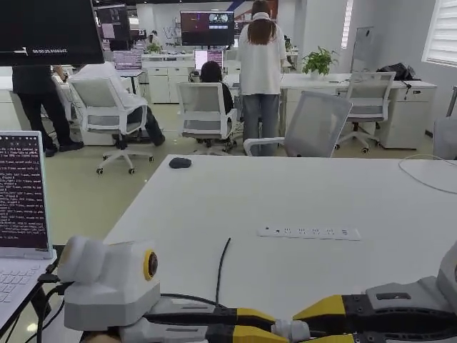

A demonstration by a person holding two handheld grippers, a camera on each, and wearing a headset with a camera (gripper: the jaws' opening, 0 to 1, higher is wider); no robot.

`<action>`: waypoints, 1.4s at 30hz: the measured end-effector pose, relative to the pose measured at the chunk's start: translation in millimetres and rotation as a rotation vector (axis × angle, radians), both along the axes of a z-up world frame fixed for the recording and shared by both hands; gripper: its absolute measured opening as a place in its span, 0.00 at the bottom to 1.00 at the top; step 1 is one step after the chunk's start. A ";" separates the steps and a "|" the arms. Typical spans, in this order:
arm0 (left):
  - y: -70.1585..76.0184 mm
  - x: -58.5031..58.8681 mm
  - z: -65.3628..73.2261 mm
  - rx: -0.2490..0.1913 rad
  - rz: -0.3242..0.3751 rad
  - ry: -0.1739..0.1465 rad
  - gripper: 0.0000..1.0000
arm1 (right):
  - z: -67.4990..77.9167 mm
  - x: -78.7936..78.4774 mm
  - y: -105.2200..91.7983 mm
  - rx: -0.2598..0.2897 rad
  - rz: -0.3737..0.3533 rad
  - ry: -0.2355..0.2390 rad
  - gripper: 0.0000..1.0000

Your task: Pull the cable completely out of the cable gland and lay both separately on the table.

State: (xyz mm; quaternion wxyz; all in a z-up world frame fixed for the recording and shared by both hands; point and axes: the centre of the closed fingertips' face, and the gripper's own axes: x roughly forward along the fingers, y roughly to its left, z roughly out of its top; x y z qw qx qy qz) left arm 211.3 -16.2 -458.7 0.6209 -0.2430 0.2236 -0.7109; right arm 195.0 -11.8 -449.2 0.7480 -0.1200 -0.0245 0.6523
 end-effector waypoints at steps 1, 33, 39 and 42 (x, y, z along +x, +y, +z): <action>0.3 1.6 -1.7 0.002 0.002 -0.011 0.12 | -1.8 -1.5 0.3 -0.013 0.004 -0.010 0.08; -5.6 2.7 5.9 0.022 0.093 -0.564 0.15 | -6.2 11.6 -8.7 0.153 -0.025 0.539 0.20; -5.9 1.7 4.5 0.025 0.088 -0.559 0.15 | -7.2 8.3 -6.3 0.145 -0.017 0.538 0.12; -5.3 3.3 4.3 0.023 0.095 -0.546 0.15 | -7.0 8.8 -6.0 0.143 -0.024 0.514 0.12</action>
